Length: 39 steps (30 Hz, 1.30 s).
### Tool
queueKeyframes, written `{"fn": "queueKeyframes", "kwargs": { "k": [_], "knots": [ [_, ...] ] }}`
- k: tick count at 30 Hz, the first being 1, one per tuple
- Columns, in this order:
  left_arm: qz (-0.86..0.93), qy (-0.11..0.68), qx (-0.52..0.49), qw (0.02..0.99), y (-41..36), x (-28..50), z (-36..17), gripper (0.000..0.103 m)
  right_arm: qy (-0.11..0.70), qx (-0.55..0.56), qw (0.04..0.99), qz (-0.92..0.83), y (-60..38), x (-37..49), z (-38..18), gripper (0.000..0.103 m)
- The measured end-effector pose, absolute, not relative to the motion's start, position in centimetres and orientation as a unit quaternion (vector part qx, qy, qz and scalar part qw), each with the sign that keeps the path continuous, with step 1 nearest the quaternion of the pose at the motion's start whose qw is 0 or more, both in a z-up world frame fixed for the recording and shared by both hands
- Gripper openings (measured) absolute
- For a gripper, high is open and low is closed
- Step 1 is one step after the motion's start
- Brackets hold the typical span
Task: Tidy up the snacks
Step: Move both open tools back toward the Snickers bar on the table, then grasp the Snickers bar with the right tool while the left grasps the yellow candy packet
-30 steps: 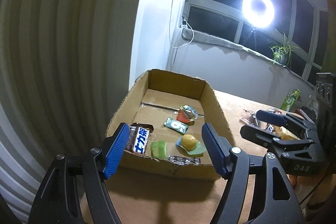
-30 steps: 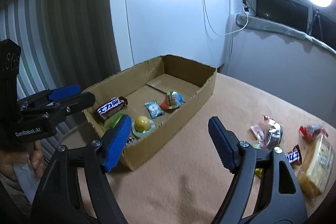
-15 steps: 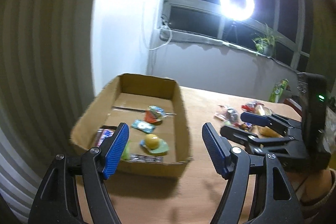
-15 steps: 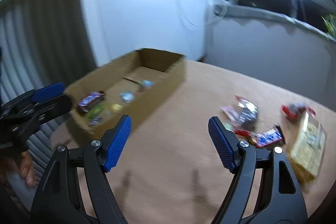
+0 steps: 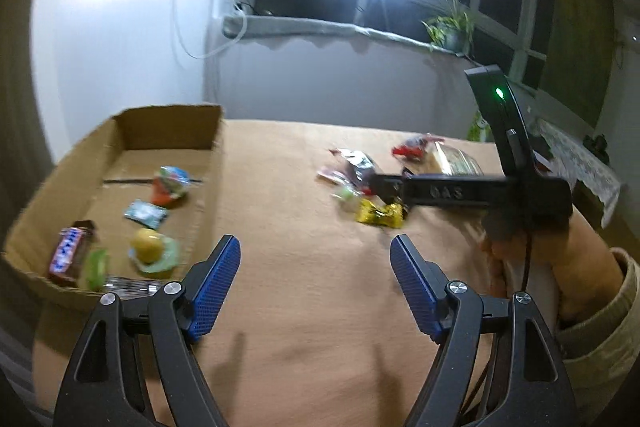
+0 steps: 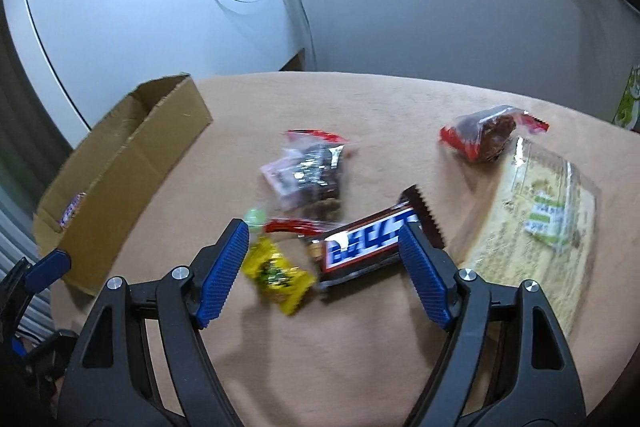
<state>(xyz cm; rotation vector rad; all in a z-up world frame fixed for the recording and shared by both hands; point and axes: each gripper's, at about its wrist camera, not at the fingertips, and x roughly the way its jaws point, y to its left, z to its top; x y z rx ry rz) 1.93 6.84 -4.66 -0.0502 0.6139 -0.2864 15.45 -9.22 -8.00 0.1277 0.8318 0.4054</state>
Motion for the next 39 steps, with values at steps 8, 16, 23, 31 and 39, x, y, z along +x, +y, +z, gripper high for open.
{"fn": "queueKeyframes", "kwargs": {
  "k": [8, 16, 23, 31, 39],
  "knots": [
    [-0.154, 0.324, -0.018, 0.933, 5.1, 3.9, -5.3, 0.078, 0.421, -0.023, 0.888, 0.181, -8.6, 16.9, -8.7, 0.080],
    [-0.167, 0.355, -0.033, 0.919, 4.0, 5.5, -6.5, 0.078, 0.427, -0.072, 0.878, 0.202, -8.2, 16.6, -9.4, 0.066],
    [-0.168, 0.375, -0.022, 0.912, 3.1, 6.7, -7.0, 0.078, 0.425, -0.055, 0.872, 0.235, -10.1, 15.0, -9.3, 0.058],
    [-0.167, 0.411, 0.008, 0.896, 0.4, 10.2, -7.7, 0.077, 0.415, -0.052, 0.875, 0.243, -12.6, 9.7, -9.4, 0.058],
    [-0.147, 0.433, 0.042, 0.888, -3.3, 12.7, -8.9, 0.052, 0.401, -0.038, 0.882, 0.245, -14.0, 7.8, -9.6, 0.058]
  ]
}}
